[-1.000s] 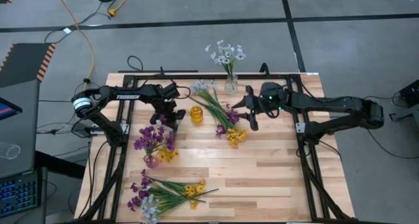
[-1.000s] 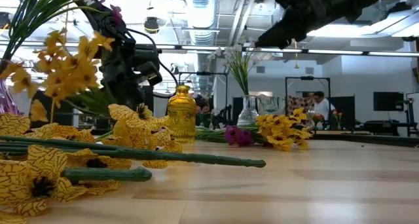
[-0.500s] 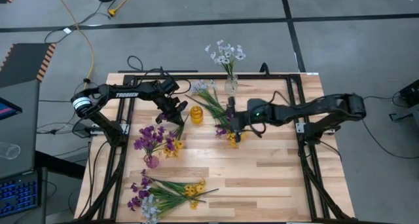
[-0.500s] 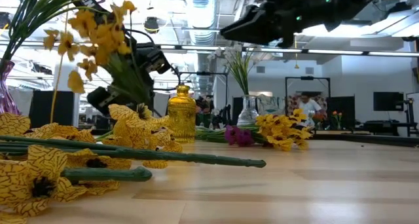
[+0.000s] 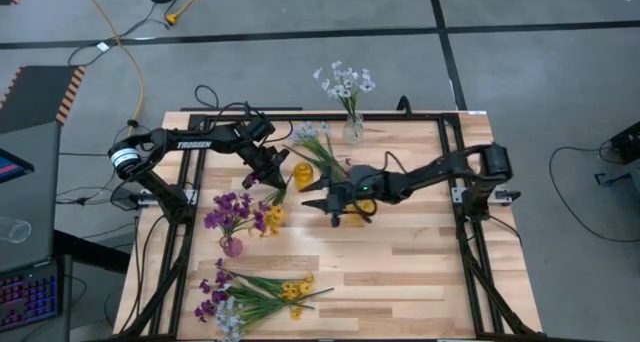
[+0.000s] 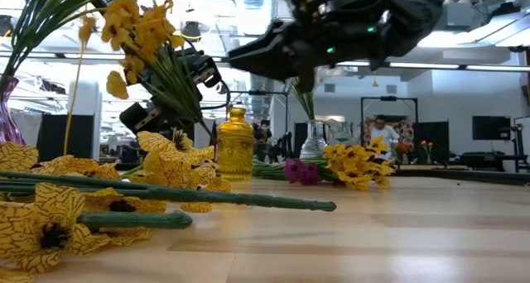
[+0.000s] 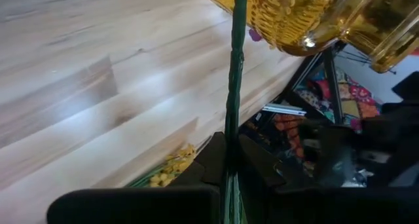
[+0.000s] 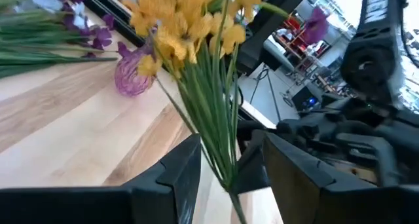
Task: Sort flowers into vase by color
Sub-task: Put the top left yellow flowers into the yellow vase
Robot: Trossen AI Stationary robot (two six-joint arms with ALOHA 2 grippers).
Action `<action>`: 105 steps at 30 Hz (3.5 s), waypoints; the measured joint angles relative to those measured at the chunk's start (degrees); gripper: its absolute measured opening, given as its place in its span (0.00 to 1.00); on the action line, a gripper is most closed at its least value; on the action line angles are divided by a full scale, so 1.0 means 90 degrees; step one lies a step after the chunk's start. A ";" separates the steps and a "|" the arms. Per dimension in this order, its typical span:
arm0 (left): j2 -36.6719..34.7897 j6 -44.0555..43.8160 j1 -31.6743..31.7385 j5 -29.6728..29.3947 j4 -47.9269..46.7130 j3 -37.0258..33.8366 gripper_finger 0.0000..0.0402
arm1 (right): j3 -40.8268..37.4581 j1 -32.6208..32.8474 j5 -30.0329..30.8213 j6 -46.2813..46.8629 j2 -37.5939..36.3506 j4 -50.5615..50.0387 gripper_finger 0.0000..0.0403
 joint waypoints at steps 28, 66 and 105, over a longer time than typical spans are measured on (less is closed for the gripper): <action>0.0000 -0.0105 0.0022 0.0155 0.0245 0.0000 0.03 | 0.1706 0.0069 0.1380 -0.1579 0.1997 -0.0236 0.48; 0.0002 0.0072 0.0015 -0.0279 0.0239 -0.0002 0.06 | 0.1727 0.0009 0.1292 -0.1093 0.2038 -0.0156 0.15; -0.0070 0.2065 0.0192 -0.0973 0.0204 -0.0002 0.28 | 0.1725 0.0065 0.1120 -0.0612 0.2026 -0.0118 0.14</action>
